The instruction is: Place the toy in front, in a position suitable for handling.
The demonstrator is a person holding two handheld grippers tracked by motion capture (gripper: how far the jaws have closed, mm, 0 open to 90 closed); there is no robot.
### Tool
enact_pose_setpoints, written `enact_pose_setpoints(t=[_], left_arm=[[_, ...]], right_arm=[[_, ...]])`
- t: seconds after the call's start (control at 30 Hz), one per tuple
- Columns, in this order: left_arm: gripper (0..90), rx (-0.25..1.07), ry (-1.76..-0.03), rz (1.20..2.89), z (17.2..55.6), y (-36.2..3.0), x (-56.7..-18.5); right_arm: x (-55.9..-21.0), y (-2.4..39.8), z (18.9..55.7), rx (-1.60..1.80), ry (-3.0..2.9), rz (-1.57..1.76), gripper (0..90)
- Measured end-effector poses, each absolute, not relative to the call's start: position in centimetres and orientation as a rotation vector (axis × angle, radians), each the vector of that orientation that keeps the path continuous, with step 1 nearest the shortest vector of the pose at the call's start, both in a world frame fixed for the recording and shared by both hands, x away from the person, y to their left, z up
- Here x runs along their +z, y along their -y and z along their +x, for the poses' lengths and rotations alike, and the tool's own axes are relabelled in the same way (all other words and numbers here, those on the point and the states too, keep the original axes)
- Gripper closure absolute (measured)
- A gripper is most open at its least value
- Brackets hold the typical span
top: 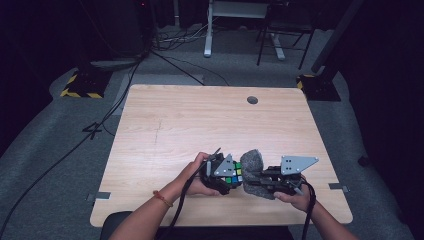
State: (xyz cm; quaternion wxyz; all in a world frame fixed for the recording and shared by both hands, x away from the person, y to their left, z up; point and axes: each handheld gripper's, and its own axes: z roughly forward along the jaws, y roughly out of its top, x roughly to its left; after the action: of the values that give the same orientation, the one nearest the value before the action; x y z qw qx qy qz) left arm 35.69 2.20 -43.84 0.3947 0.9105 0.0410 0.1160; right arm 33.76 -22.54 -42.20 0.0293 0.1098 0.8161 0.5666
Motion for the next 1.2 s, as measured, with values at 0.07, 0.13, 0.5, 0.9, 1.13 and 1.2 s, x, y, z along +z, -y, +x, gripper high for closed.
enact_pose_setpoints(t=[0.07,0.13,0.5,0.9,1.13,1.2], left_arm=[[31.9,0.302,-0.103,2.321,35.7,-2.1,-44.0],[32.5,0.319,-0.11,2.31,35.8,-2.2,-43.8],[32.7,0.344,-0.088,2.256,35.2,-3.1,-42.5],[32.7,0.32,-0.032,2.321,34.6,-1.1,-43.7],[33.2,0.319,-0.09,2.237,35.2,-2.5,-42.7],[33.2,0.322,-0.101,2.191,35.3,-3.2,-42.0]], right_arm=[[-42.3,22.5,33.8,1.742,-2.524,0.341,79.3],[-42.3,22.5,33.9,1.729,-2.512,0.368,79.2],[-43.0,24.3,34.9,1.75,-2.492,0.442,78.7],[-41.4,22.3,33.0,1.823,-2.481,0.295,78.7],[-41.4,23.9,33.9,1.784,-2.427,0.401,78.5],[-42.0,24.6,34.5,1.758,-2.434,0.451,78.5]])
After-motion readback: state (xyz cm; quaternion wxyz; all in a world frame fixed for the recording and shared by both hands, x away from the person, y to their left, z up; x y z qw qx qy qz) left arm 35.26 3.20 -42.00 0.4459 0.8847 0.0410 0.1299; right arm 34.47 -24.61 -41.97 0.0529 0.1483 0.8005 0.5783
